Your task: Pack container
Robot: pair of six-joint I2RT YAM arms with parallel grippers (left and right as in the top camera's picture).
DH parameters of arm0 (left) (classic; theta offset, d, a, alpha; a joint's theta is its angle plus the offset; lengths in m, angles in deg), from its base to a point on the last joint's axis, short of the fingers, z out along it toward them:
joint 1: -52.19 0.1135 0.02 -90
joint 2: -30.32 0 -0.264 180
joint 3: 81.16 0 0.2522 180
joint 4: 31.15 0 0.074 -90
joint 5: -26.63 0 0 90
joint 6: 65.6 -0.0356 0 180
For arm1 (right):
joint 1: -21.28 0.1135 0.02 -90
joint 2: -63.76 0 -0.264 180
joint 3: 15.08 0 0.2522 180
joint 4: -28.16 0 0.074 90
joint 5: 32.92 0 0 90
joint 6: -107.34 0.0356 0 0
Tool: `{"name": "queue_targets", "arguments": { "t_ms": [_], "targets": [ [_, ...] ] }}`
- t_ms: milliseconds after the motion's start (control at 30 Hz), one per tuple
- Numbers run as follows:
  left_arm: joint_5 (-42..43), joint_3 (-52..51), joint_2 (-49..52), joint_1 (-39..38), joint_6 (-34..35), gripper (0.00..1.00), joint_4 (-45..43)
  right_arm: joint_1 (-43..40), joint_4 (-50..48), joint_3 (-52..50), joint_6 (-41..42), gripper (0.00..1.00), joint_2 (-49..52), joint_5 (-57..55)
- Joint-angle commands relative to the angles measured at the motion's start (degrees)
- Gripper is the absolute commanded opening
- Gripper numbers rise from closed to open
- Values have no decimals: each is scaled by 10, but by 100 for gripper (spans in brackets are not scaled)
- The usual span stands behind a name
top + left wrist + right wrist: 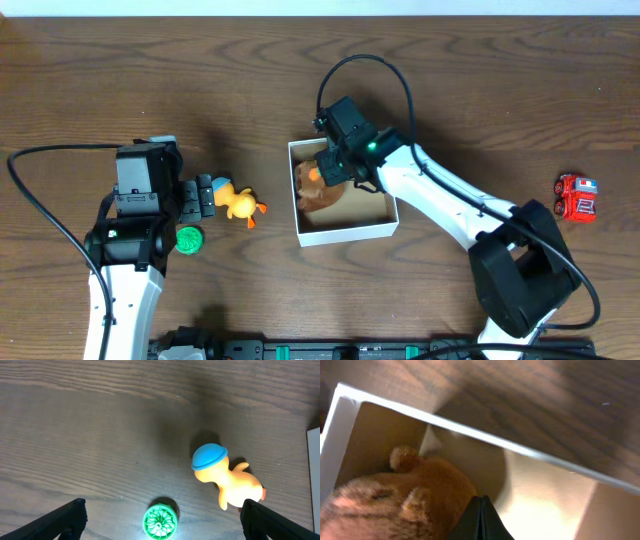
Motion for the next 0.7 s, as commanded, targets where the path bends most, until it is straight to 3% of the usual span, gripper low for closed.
{"name": "queue_targets", "arguments": {
  "t_ms": [0,667],
  "targets": [
    [-9,12,1,3,-7,98,2,-7,5,4,-7,1,-44,-12],
    [-9,12,1,3,-8,98,2,46,151,0,-2,2,-63,52]
  ]
}}
